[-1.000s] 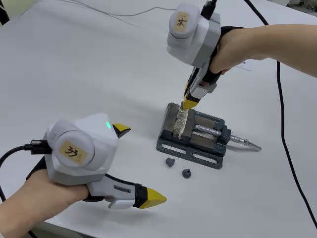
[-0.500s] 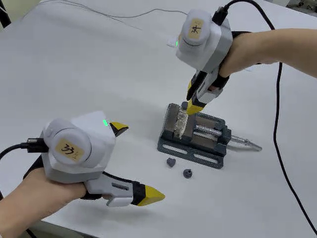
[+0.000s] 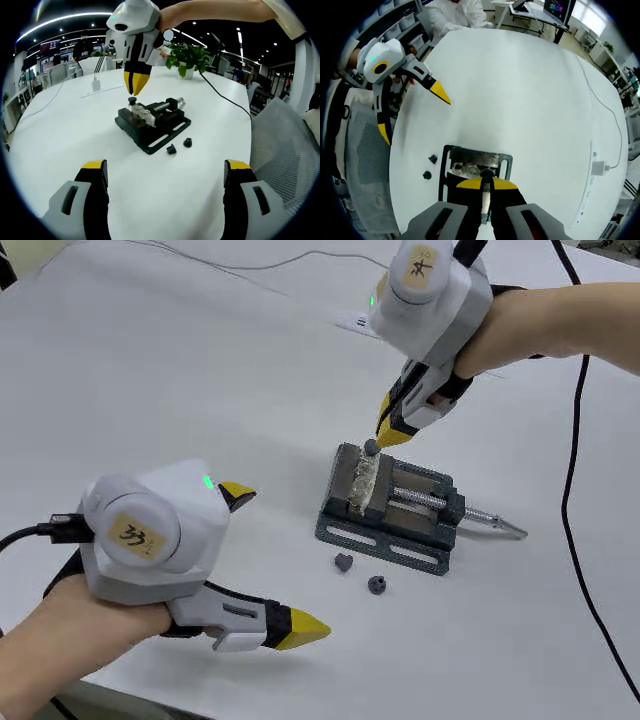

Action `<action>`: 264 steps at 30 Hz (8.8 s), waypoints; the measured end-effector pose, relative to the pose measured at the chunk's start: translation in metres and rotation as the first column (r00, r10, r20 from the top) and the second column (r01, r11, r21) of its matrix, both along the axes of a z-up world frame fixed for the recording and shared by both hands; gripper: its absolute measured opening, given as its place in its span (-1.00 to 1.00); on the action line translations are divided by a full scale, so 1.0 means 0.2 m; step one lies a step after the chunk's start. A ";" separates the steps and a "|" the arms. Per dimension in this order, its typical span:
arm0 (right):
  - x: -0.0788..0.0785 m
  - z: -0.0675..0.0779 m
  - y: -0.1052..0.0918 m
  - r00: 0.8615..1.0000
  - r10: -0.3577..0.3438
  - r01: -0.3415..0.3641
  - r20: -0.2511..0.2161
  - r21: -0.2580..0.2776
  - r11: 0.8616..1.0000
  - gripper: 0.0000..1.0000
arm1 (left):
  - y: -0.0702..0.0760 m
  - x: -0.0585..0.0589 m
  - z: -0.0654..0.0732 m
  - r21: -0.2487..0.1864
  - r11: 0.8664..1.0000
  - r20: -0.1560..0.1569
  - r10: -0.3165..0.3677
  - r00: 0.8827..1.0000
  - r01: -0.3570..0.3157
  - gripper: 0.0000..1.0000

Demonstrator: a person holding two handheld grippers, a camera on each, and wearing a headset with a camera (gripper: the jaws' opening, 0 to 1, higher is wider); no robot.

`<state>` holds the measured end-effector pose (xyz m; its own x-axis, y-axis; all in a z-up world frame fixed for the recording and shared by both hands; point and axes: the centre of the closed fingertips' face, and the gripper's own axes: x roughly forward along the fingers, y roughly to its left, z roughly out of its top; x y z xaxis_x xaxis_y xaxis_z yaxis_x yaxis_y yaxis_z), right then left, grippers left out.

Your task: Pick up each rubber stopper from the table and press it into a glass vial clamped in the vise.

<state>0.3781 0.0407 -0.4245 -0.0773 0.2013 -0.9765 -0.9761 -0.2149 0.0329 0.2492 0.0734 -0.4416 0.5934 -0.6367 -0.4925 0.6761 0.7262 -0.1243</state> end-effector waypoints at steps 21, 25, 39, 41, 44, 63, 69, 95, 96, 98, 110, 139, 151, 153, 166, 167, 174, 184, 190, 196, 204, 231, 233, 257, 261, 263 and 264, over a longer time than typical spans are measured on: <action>0.01 -0.02 0.02 1.000 -0.004 0.003 -0.019 -0.019 1.000 -1.00 | 0.01 0.00 -0.02 0.001 1.000 -0.014 0.004 1.000 -0.004 0.91; 0.01 -0.02 0.02 1.000 0.010 -0.010 -0.022 -0.023 1.000 -1.00 | 0.02 0.01 -0.01 0.002 1.000 -0.012 0.003 1.000 -0.003 0.91; 0.02 -0.03 0.01 0.998 -0.044 0.043 -0.042 -0.030 0.999 -1.00 | 0.01 0.02 -0.03 -0.001 1.000 -0.025 -0.004 1.000 0.004 0.91; 0.02 -0.03 0.01 0.998 -0.048 0.047 -0.042 -0.026 0.999 -1.00 | 0.01 0.02 -0.04 -0.003 1.000 -0.028 -0.003 1.000 0.003 0.91; 0.02 -0.03 0.00 0.997 -0.063 0.062 -0.049 -0.019 0.998 -1.00 | 0.01 0.02 -0.04 -0.004 1.000 -0.031 -0.004 1.000 0.004 0.90; 0.01 -0.04 0.01 0.999 -0.017 0.013 -0.041 -0.078 0.997 -1.00 | -0.01 0.07 -0.05 -0.017 1.000 -0.032 0.002 0.999 -0.003 0.90; 0.03 -0.04 0.02 0.999 -0.004 -0.001 -0.045 -0.119 0.993 -1.00 | 0.00 0.07 -0.05 -0.023 1.000 -0.033 0.012 0.999 -0.013 0.90; -0.03 -0.02 0.00 0.995 -0.087 0.085 -0.041 -0.063 0.994 -1.00 | -0.04 0.10 0.05 -0.002 1.000 0.007 -0.020 1.000 0.020 0.90; -0.03 -0.02 0.00 0.995 -0.090 0.088 -0.035 -0.054 0.995 -1.00 | -0.04 0.10 0.06 0.000 1.000 0.009 -0.023 1.000 0.023 0.90; -0.04 -0.01 -0.01 0.995 -0.096 0.096 -0.017 -0.029 0.995 -1.00 | -0.05 0.09 0.06 0.000 1.000 0.012 -0.025 1.000 0.025 0.90; -0.04 -0.01 0.00 0.996 -0.085 0.085 0.014 0.024 0.996 -1.00 | -0.06 0.08 0.10 -0.001 1.000 0.027 -0.025 0.999 0.025 0.90; -0.06 0.03 -0.02 0.976 -0.217 0.213 -0.003 0.202 0.956 -0.30 | -0.04 0.03 0.11 0.006 1.000 0.028 -0.021 0.999 0.021 0.90; -0.16 -0.01 -0.11 0.942 -0.336 0.323 -0.013 0.310 0.894 0.51 | -0.02 0.03 0.11 0.007 1.000 0.028 -0.014 1.000 0.014 0.90; -0.18 -0.02 -0.12 0.933 -0.359 0.348 -0.025 0.314 0.883 0.62 | -0.01 0.03 0.11 0.008 1.000 0.030 -0.012 0.999 0.011 0.90; -0.24 -0.02 -0.15 0.906 -0.419 0.404 -0.050 0.388 0.828 0.97 | 0.04 0.02 0.13 0.003 1.000 0.037 0.012 0.999 -0.012 0.90; -0.25 -0.01 -0.15 0.906 -0.419 0.404 -0.053 0.397 0.824 0.97 | 0.04 0.02 0.13 0.003 1.000 0.037 0.012 0.999 -0.012 0.90; -0.30 -0.01 -0.15 0.889 -0.451 0.440 -0.084 0.436 0.785 0.91 | 0.05 0.01 0.13 0.001 1.000 0.036 0.018 0.999 -0.018 0.90; -0.36 -0.03 -0.17 0.842 -0.525 0.515 -0.125 0.477 0.713 0.79 | 0.07 -0.02 0.12 0.015 1.000 0.026 0.004 1.000 -0.004 0.90; -0.43 -0.06 -0.17 0.827 -0.541 0.539 -0.152 0.489 0.686 0.71 | 0.09 -0.02 0.12 0.025 1.000 0.023 -0.007 1.000 0.006 0.90; -0.50 -0.10 -0.13 0.813 -0.557 0.556 -0.169 0.509 0.657 0.56 | 0.12 -0.02 0.12 0.038 0.999 0.026 -0.013 1.000 0.012 0.90; -0.58 -0.16 -0.07 0.827 -0.551 0.520 -0.116 0.531 0.669 0.23 | 0.14 -0.04 0.12 0.042 0.999 0.021 -0.012 1.000 0.011 0.90; -0.55 -0.30 -0.07 0.830 -0.552 0.513 -0.081 0.500 0.698 -0.74 | 0.16 -0.07 0.09 0.025 0.999 0.002 0.020 1.000 -0.020 0.90; -0.54 -0.31 -0.07 0.832 -0.550 0.509 -0.075 0.498 0.702 -0.77 | 0.16 -0.07 0.09 0.023 0.999 0.002 0.021 1.000 -0.021 0.90; -0.53 -0.15 -0.12 0.855 -0.511 0.481 -0.091 0.507 0.715 -0.85 | 0.09 -0.07 0.07 0.016 1.000 0.004 0.002 1.000 -0.002 0.88; -0.54 -0.10 -0.16 0.863 -0.494 0.475 -0.102 0.494 0.728 -0.85 | 0.06 -0.07 0.08 0.019 1.000 0.017 -0.014 1.000 0.013 0.84; -0.55 -0.08 -0.18 0.873 -0.475 0.465 -0.106 0.474 0.748 -0.85 | 0.05 -0.06 0.09 0.019 1.000 0.022 -0.020 1.000 0.020 0.83; -0.55 -0.07 -0.20 0.875 -0.471 0.464 -0.108 0.461 0.757 -0.86 | 0.04 -0.07 0.09 0.022 0.999 0.023 -0.027 0.999 0.026 0.80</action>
